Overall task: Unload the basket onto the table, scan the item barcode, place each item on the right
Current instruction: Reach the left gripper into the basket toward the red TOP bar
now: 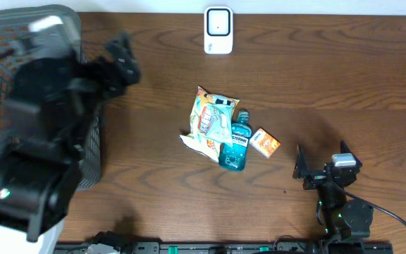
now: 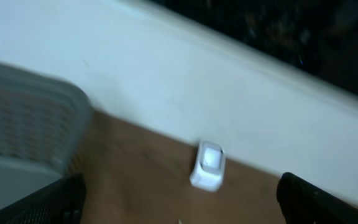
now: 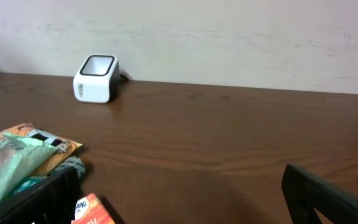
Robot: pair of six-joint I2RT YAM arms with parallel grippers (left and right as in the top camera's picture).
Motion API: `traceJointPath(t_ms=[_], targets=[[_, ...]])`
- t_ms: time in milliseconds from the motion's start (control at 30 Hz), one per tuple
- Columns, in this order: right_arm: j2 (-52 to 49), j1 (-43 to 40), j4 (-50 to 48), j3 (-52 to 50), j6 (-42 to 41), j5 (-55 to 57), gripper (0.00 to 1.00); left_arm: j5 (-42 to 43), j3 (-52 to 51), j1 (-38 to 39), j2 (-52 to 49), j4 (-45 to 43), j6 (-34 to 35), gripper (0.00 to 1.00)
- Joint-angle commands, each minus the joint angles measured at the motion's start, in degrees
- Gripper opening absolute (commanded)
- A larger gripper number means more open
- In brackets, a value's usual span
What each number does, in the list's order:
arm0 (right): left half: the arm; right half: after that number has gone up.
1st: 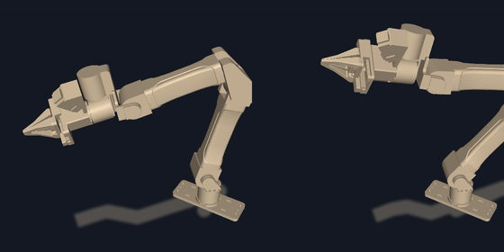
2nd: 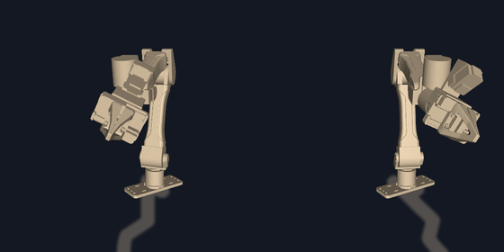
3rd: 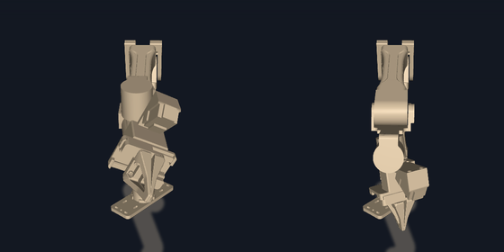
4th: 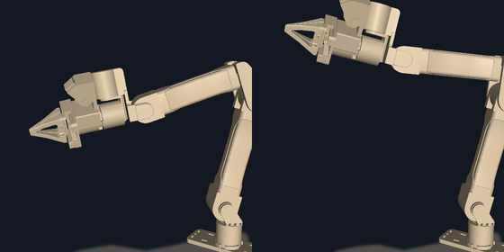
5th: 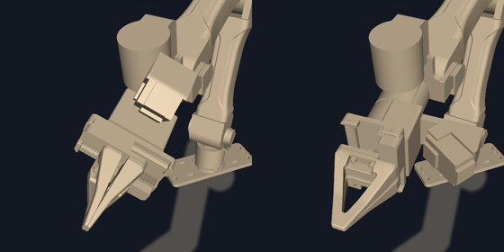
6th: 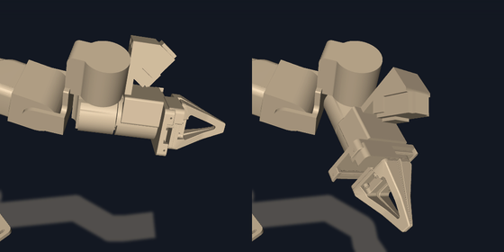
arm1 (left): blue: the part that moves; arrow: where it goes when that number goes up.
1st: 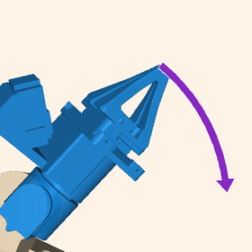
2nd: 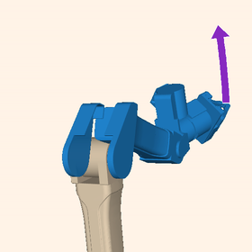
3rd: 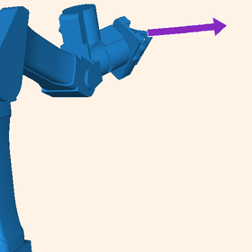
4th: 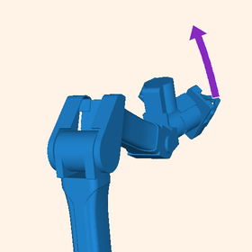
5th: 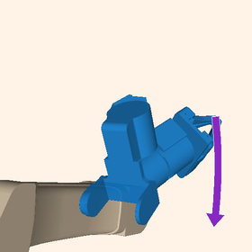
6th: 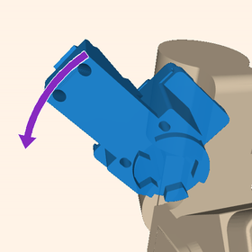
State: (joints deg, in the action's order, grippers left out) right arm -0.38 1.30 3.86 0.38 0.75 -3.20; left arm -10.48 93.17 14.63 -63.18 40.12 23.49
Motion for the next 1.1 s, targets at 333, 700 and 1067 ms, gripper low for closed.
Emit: traceJointPath(t_ms=[333,700,1067], targets=[[-0.02,-0.09,0.22,-0.07,0.83,-0.13,0.99,-16.20,3.45,-19.21,-2.84,5.05,-0.42,0.98],[-0.02,-0.09,0.22,-0.07,0.81,-0.13,0.99,-11.54,0.48,-37.97,-20.24,16.87,16.92,0.99],[-0.02,-0.09,0.22,-0.07,0.81,-0.13,0.99,-12.26,-0.26,-40.72,-38.66,12.26,3.02,0.80]])
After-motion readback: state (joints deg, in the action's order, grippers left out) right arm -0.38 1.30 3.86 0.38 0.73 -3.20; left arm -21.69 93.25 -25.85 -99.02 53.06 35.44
